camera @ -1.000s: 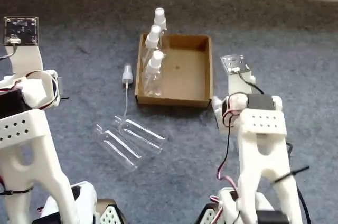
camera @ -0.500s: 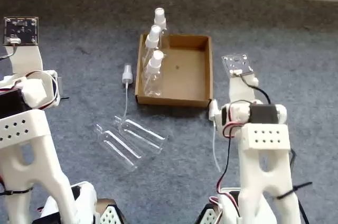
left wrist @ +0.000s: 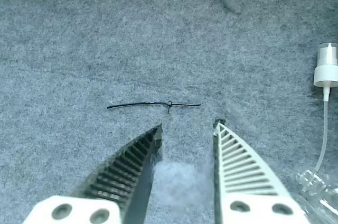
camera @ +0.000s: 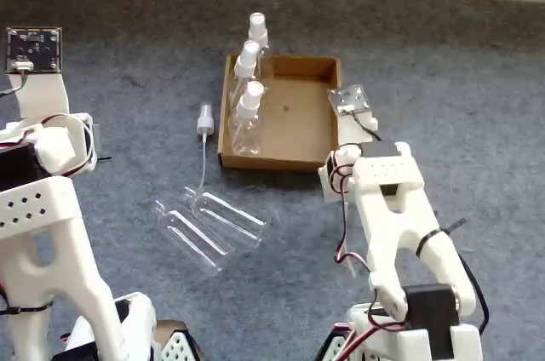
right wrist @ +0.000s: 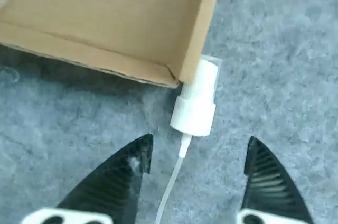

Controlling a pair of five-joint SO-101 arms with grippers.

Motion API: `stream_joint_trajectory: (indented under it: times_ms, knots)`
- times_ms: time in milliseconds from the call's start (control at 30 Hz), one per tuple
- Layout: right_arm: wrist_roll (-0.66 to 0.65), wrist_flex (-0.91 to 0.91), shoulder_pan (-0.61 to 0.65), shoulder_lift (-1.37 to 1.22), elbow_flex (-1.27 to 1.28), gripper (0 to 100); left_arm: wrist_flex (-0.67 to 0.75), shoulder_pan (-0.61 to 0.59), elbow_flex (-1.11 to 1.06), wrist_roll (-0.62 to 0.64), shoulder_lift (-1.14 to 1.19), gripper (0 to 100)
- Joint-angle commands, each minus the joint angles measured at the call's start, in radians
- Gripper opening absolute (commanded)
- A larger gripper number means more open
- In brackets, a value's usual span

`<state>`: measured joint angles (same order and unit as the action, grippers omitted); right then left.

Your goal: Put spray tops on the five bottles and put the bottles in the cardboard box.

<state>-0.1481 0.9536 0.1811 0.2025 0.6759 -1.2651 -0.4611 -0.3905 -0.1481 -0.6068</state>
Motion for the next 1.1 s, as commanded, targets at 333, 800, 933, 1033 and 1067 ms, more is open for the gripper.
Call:
stream_joint_trajectory:
  times_ms: [333, 800, 933, 1033, 1067]
  knots:
    - [0.006, -0.199, 0.002, -0.025, 0.010, 23.8, 0.018, -0.013, -0.016, -0.003, -0.021, 15]
    - [0.006, -0.312, 0.002, -0.025, 0.114, 23.8, 0.018, -0.013, -0.030, -0.005, -0.022, 15]
    - [0.006, -0.314, 0.002, -0.025, 0.116, 23.8, 0.017, -0.013, -0.030, -0.003, -0.022, 15]
    - [0.006, -0.314, 0.002, -0.025, 0.116, 23.8, 0.015, -0.013, -0.030, -0.003, -0.022, 15]
    - [0.006, -0.314, 0.002, -0.025, 0.116, 23.8, 0.015, -0.013, -0.030, -0.003, -0.022, 15]
